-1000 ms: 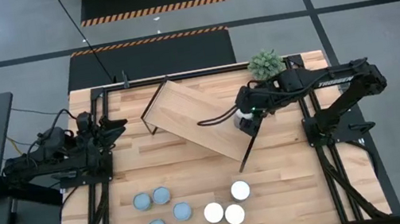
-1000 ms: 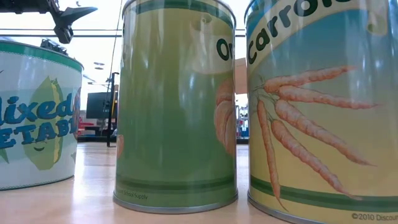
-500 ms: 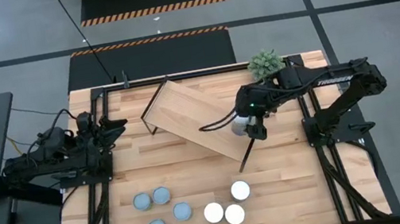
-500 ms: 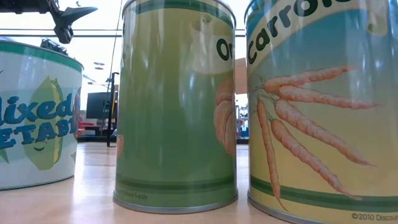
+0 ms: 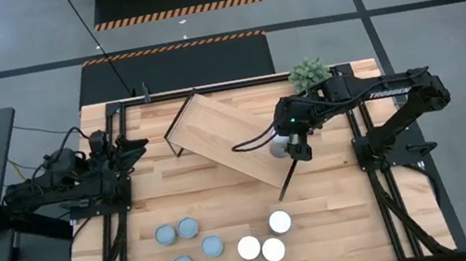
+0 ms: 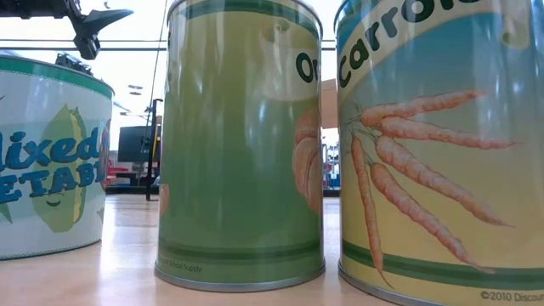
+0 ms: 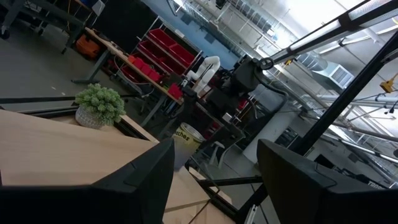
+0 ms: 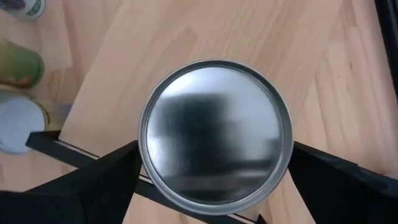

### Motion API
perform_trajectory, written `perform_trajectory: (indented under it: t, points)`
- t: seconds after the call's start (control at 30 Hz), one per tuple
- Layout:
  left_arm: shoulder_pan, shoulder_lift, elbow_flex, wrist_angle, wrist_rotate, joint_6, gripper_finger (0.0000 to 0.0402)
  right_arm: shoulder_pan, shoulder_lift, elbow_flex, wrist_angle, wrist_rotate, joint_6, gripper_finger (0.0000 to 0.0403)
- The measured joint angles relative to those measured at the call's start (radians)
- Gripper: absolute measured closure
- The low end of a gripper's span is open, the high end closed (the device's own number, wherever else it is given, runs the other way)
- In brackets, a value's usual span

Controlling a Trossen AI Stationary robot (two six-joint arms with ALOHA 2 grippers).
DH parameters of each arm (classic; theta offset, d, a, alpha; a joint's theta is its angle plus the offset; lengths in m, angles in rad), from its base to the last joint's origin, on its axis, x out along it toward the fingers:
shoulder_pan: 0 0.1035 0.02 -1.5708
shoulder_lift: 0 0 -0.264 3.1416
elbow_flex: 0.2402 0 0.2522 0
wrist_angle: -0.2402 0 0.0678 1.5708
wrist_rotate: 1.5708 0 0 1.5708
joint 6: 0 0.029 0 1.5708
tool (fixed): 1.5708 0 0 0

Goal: Pick and place cans onto a shelf
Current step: Put the canned peaches on the shelf

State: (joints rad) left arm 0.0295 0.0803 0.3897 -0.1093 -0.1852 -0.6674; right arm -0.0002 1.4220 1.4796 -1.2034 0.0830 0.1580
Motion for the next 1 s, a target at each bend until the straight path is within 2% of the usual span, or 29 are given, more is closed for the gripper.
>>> perform_trajectory:
  t: [0.57,0.73,1.0]
  points:
    - [0.000,0.000,0.000,0.000,0.000,0.000,0.0166,-0.004,0.000,0.000,0.001,0.002,-0.509,0.0006]
    - [0.000,0.000,0.000,0.000,0.000,0.000,0.0166,-0.004,0.000,0.000,0.013,-0.003,-0.580,0.0006]
    - [0.000,0.000,0.000,0.000,0.000,0.000,0.0166,-0.032,0.000,0.000,0.070,-0.059,-0.589,0.0011]
